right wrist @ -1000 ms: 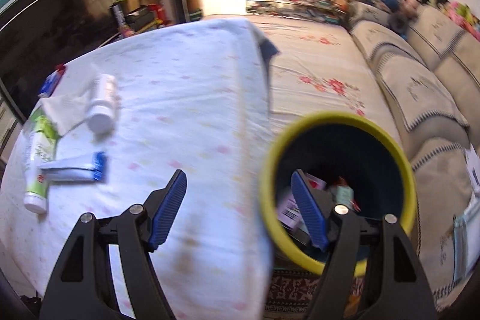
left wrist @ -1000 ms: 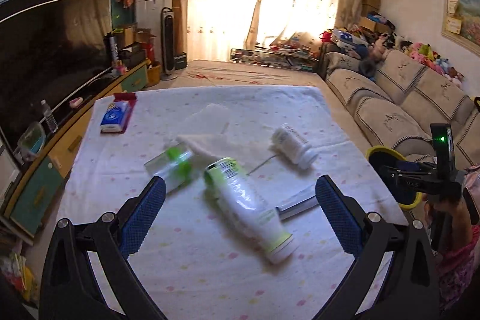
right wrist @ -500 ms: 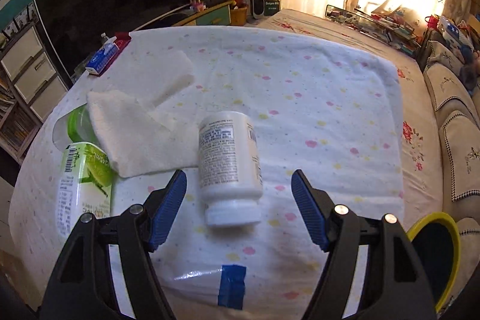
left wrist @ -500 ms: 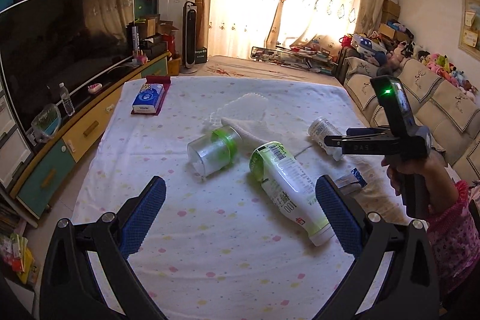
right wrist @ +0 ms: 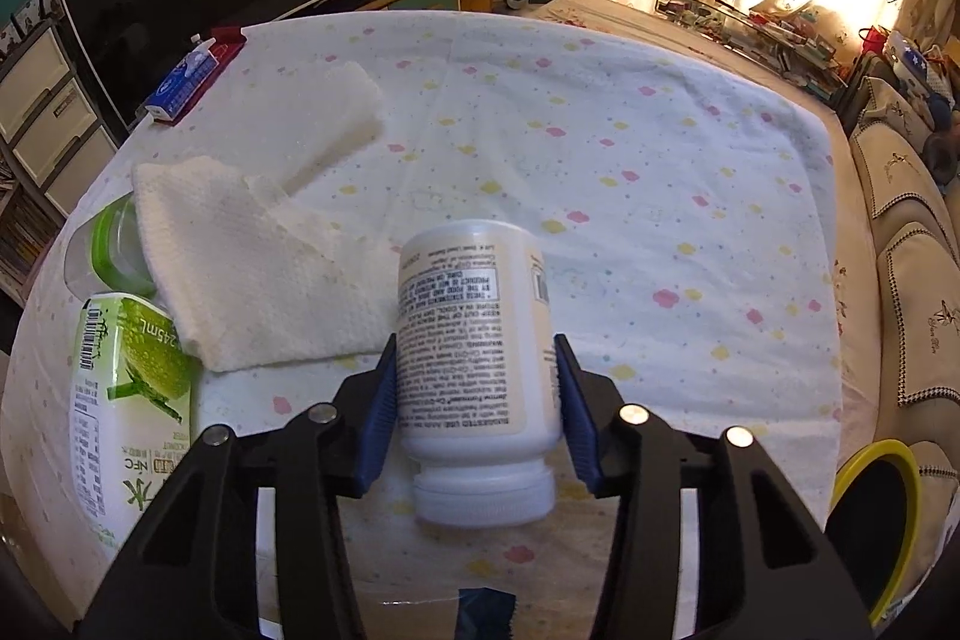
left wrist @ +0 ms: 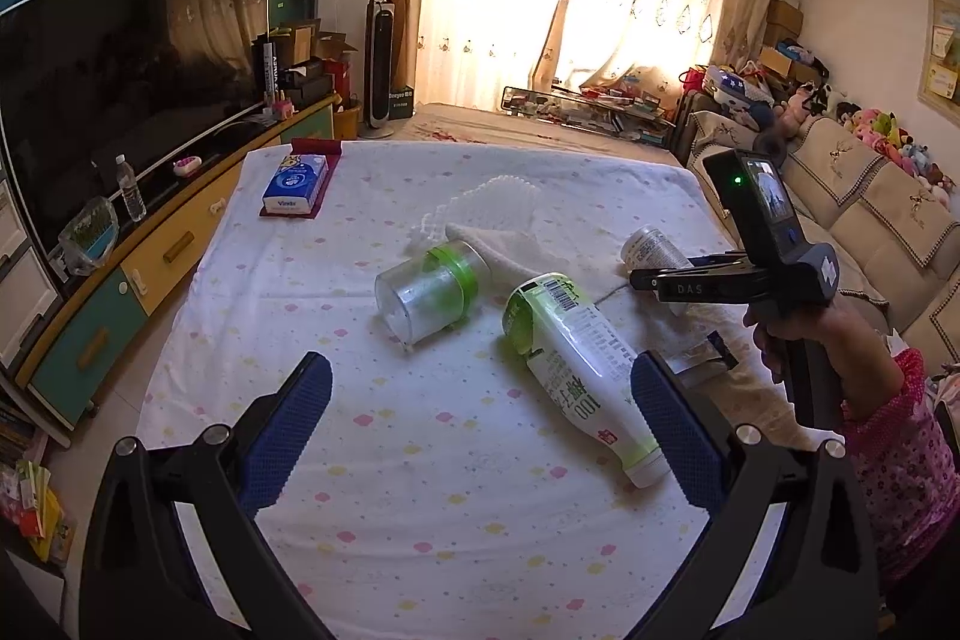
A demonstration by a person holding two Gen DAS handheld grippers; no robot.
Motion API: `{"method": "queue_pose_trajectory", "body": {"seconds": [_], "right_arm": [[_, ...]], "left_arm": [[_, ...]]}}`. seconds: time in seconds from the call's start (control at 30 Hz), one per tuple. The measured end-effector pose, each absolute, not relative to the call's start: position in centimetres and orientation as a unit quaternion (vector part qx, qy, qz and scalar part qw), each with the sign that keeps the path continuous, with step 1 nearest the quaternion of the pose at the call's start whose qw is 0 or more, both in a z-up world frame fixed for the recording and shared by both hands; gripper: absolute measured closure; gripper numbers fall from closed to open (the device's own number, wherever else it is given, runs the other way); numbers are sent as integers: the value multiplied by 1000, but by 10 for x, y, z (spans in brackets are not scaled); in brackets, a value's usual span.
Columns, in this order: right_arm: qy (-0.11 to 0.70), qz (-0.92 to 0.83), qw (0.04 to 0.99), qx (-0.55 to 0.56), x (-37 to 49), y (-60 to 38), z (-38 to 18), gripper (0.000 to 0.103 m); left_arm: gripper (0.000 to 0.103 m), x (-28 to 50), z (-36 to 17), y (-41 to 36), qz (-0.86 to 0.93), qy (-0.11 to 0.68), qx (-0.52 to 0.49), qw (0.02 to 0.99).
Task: Collect trash
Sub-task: 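Carry the pill bottle over the yellow bin and open the right gripper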
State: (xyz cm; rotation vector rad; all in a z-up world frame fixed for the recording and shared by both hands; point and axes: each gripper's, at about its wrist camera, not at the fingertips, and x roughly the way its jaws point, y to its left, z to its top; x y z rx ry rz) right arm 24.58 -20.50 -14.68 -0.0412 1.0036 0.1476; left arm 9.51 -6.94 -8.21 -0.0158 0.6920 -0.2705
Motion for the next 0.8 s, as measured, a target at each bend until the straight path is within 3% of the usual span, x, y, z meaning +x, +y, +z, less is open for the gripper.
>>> {"method": "queue_pose_trajectory", "body": {"seconds": [0.53, 0.8], "right_arm": [[427, 74, 901, 13, 186, -226, -103, 57], [406, 13, 913, 38, 140, -285, -94, 57]], "left_arm": [[5, 92, -81, -81, -140, 338, -1, 931], [5, 89, -80, -84, -141, 338, 0, 930]]}}
